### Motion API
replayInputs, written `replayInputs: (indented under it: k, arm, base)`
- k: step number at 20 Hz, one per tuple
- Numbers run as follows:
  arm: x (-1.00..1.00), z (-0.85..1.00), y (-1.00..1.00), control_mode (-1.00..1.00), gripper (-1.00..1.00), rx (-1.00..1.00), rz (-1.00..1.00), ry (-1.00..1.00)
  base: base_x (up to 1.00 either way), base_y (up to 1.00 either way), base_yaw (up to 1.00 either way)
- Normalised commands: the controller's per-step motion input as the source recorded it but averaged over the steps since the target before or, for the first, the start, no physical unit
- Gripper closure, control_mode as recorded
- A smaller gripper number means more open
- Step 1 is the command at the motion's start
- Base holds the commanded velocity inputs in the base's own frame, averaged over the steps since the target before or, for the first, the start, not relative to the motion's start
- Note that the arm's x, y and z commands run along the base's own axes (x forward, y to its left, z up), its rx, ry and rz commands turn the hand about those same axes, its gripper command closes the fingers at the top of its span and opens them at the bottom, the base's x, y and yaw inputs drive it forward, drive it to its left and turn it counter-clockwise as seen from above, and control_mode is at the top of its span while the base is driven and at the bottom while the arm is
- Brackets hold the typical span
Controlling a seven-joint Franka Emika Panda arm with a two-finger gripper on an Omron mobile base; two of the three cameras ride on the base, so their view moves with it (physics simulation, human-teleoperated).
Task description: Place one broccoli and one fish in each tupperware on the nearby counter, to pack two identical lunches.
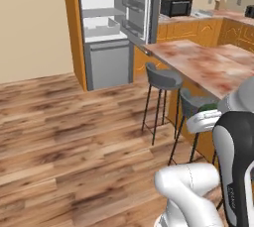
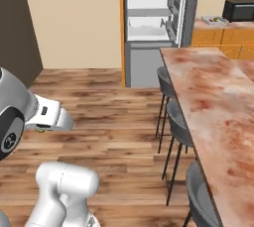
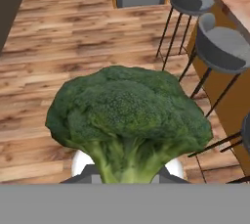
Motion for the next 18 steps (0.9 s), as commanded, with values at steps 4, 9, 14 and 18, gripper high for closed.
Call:
replayInputs:
  k: [4,9,14,18]
  arm:
    - [0.00,0.00,0.00,1.00,1.00,0.00,0.00,0.00]
    - [0.00,0.00,0.00,1.00,1.00,0.00,0.00,0.00]
    - [0.00,0.00,0.00,1.00,1.00,0.00,0.00,0.00]
    - [0.00,0.00,0.00,1.00,1.00,0.00,0.00,0.00]
  base:
    - [-1.00,-0.99,-0.01]
    - [-1.00,-0.92,-0.01]
    - [-0.73,-0.66,-0.01]
    - [-0.03,-1.00,-0.02]
